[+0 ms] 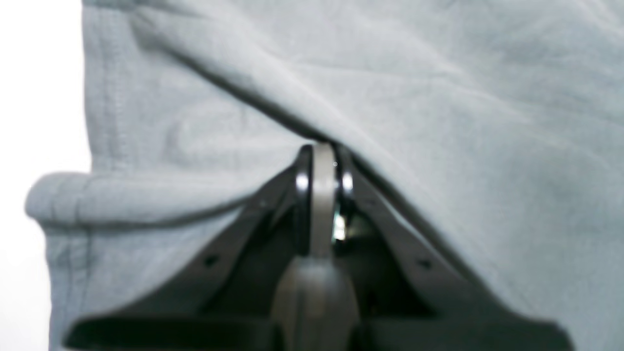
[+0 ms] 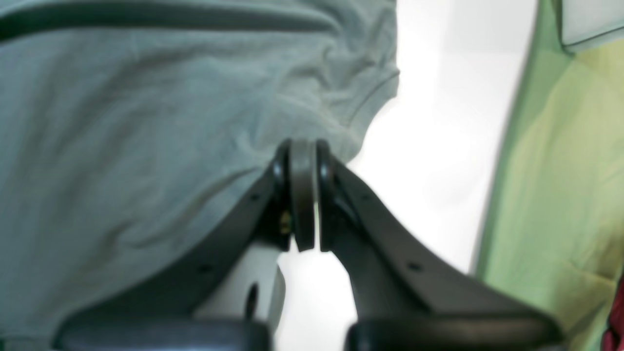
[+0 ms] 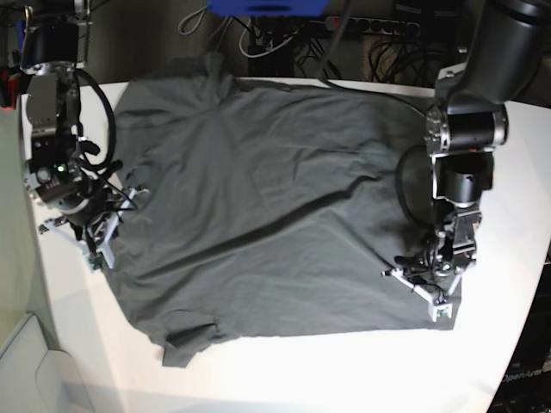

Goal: Layout the t-shirt on the table in an organized manner, then fold the t-shirt properly
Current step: 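Release the hem with the left gripper and move it toward the shirt's middle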

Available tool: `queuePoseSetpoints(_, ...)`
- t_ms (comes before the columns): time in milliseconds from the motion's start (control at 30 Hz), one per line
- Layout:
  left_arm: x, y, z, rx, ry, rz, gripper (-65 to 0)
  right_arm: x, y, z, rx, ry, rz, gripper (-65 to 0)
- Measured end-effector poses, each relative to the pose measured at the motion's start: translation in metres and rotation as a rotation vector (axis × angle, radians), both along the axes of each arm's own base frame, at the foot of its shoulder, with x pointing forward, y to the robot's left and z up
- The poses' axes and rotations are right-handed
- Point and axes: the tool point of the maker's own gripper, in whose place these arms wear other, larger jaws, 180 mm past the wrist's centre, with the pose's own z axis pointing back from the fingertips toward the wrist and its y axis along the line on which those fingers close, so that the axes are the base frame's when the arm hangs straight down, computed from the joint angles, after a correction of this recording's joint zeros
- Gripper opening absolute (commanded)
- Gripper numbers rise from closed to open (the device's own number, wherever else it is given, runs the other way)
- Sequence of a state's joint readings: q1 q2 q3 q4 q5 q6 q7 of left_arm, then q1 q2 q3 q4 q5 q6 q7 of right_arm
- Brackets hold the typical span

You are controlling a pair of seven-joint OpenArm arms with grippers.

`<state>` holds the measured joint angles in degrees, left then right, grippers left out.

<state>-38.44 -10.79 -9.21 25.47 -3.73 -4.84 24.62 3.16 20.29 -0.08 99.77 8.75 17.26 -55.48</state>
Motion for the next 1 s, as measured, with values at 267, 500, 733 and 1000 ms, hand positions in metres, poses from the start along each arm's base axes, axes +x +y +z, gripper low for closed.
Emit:
queuePoseSetpoints(267, -0.011, 0.046, 0.002, 0.053, 0.018, 0.053, -64.8, 0.004, -0.019, -0.044, 0.02, 0.131, -0.069, -65.0)
queuePoseSetpoints(500, -0.013, 0.052, 0.003, 0.066, 0.021, 0.057, -64.8, -0.004, -0.006, -0.054, 0.02, 0.183, 0.021, -65.0)
queuePoseSetpoints(733, -0.012, 0.051, 0.004, 0.065, 0.021, 0.055, -64.8, -0.018, -0.007, -0.063, 0.008, 0.209, 0.037, -65.0)
queuePoseSetpoints(1000, 0.017, 0.045, 0.059, 0.075, -0.042, 0.033, -64.8, -0.034, 0.02, -0.009, -0.04, 0.089, 0.122, -65.0)
